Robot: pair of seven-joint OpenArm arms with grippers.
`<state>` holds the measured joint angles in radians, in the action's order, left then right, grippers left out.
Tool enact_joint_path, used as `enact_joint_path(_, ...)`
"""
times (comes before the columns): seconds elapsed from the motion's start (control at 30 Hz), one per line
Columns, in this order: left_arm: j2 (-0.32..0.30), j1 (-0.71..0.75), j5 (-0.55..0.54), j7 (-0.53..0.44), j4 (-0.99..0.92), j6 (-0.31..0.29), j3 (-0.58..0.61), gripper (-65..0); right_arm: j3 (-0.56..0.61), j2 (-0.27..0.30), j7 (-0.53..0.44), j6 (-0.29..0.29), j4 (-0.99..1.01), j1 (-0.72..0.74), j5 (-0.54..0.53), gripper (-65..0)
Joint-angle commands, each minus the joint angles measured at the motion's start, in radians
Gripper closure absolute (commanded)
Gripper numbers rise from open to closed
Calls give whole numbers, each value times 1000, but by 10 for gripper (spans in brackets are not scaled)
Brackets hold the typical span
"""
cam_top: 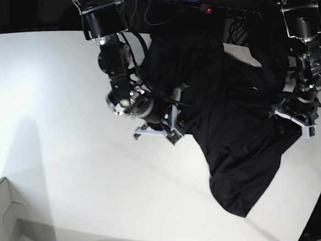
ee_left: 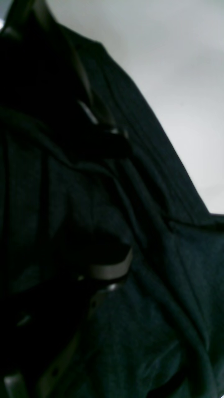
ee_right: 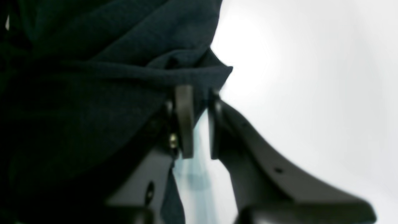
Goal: Layout the t-shirt on the table in an organized manner, then fold the t-shirt properly
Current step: 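Lift the grasped fold with the right gripper toward the left gripper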
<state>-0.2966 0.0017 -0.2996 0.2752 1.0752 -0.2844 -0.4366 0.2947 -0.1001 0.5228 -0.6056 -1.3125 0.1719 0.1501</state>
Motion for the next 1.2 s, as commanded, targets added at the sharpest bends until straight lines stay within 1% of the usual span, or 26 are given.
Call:
enact_joint_path(0.0, -2, 10, 7, 77, -7, 9, 3, -416, 1, -13, -23, -1, -14, 21, -16, -63)
enact_joint_path(0.07, -2, 10, 7, 77, -7, 9, 3, -416, 1, -13, -20, -1, -14, 21, -16, -85)
enact_joint_path(0.13, -2, 10, 7, 77, -7, 9, 3, -416, 1, -20, -19, -1, -14, 21, -16, -125)
enact_joint_path(0.33, -2, 10, 7, 77, -7, 9, 3, -416, 2, -36, -17, -1, -14, 21, -16, -310)
enact_joint_path(0.4, -2, 16, 7, 77, -7, 9, 2, -416, -4, -39, -17, -1, -12, 22, -16, -348)
enact_joint_path(0.47, -2, 22, 7, 77, -3, 9, 2, -416, -2, -40, -23, -1, 11, 27, -16, -364)
enact_joint_path(0.63, -2, 22, 7, 77, -3, 9, 0, -416, -5, -40, -25, -1, 103, 68, -16, -362)
enact_joint_path(0.77, -2, 22, 7, 77, -3, 9, -1, -416, -5, -40, -26, -1, 112, 71, -16, -360)
enact_joint_path(0.83, -2, 22, 7, 77, -5, 9, -1, -416, -5, -40, -26, -1, 106, 71, -16, -335)
enact_joint_path(0.93, -2, 22, 7, 77, -8, 9, -1, -416, -5, -40, -26, -1, 106, 73, -16, -255)
enact_joint_path(1.0, -2, 22, 7, 77, -10, 9, -1, -416, -5, -39, -26, -1, 106, 73, -16, -181)
enact_joint_path(1.1, -2, 24, 9, 77, -11, 9, -1, -416, -4, -36, -26, -1, 106, 79, -16, -51)
enact_joint_path(1.13, -2, 24, 9, 77, -11, 9, -1, -416, -4, -36, -26, -1, 106, 82, -16, -15)
enact_joint_path(1.17, -2, 24, 9, 77, -11, 9, -1, -416, -4, -36, -26, -1, 106, 84, -16, 0)
